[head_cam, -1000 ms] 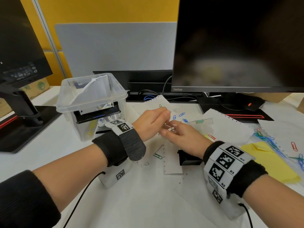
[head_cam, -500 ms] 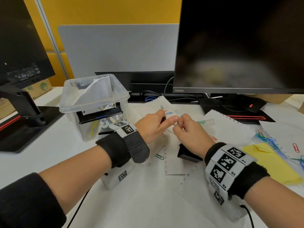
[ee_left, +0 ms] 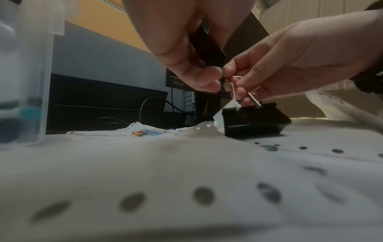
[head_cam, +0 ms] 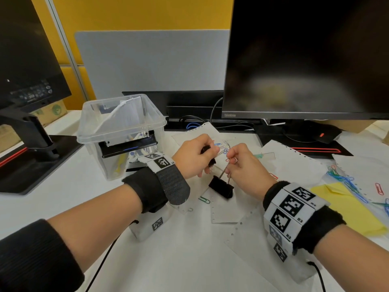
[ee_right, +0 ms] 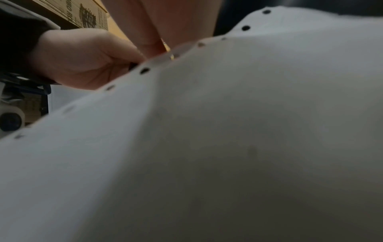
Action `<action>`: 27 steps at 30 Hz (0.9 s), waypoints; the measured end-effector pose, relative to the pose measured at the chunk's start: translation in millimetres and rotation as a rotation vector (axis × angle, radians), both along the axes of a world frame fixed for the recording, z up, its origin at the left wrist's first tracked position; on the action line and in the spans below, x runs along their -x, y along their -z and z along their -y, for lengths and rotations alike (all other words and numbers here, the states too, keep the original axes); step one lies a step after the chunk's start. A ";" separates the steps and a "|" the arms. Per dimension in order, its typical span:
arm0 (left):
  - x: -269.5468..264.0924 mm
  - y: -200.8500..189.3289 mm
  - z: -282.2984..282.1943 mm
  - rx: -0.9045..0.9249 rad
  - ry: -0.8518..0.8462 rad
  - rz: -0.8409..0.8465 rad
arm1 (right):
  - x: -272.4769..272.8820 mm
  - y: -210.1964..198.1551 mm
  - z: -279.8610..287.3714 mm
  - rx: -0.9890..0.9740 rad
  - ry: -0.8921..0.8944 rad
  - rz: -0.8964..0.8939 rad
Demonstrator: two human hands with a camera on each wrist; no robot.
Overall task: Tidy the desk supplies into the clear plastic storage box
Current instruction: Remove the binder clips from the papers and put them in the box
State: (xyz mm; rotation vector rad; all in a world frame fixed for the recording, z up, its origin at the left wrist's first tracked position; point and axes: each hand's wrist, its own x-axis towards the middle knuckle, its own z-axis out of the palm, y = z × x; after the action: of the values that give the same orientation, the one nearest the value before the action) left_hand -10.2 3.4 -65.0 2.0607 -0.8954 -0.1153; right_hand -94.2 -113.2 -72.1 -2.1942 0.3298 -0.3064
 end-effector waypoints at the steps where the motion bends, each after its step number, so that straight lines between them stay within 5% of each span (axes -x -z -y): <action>1: 0.5 0.2 -0.3 0.010 0.028 -0.065 | 0.1 0.3 0.7 0.005 -0.003 0.027; 12: 3.4 7.2 -1.1 -0.208 0.292 -0.094 | 0.0 -0.2 5.0 0.151 0.004 0.024; 22: 0.7 8.4 -0.2 -0.255 0.163 0.103 | 3.5 -3.3 -3.7 0.092 -0.111 -0.113; 27: 3.4 5.3 -0.5 -0.231 0.163 0.070 | 7.7 -2.5 -4.2 0.169 -0.124 -0.186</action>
State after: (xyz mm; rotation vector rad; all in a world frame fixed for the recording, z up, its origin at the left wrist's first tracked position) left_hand -13.6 3.9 -70.3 2.2125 -1.1379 -0.2455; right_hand -101.9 -109.0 -69.6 -2.4046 0.2758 -0.0636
